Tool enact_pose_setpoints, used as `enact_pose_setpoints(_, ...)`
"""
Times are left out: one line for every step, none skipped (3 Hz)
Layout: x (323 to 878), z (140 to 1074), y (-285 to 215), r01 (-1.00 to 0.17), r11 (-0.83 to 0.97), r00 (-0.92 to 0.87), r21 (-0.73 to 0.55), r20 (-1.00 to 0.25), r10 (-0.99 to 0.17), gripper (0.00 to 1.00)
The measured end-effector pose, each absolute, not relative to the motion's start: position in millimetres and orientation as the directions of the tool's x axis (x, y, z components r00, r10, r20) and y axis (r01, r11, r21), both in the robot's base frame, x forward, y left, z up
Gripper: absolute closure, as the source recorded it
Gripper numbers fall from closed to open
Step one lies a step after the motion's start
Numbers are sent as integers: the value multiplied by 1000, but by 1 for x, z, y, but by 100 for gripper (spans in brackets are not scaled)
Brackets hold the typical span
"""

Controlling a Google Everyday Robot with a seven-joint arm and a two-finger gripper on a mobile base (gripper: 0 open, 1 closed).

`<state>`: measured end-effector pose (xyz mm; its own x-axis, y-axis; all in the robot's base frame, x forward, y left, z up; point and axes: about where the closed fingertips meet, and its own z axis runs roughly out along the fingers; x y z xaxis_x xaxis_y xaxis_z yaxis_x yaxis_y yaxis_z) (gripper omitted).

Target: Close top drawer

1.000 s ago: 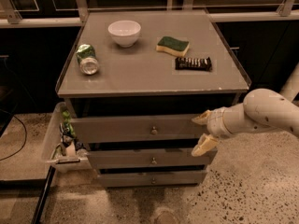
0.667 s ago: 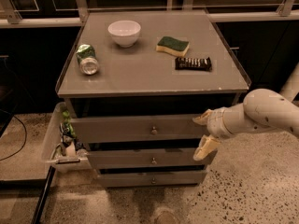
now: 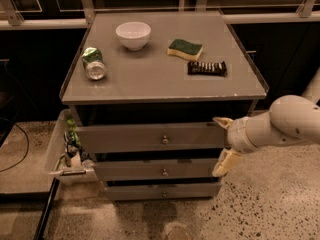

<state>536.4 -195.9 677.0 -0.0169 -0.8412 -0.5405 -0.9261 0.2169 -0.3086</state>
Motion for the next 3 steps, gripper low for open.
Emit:
enact_pose_setpoints(505,704,-206,-936,207,-17,-285,-550,-835,0)
enact_pose_setpoints(489,732,-217,-935,208,-15,-287,-554,-833,0)
enact_pose_setpoints(499,773,-223,-928,152,52,-341,-521,-852,0)
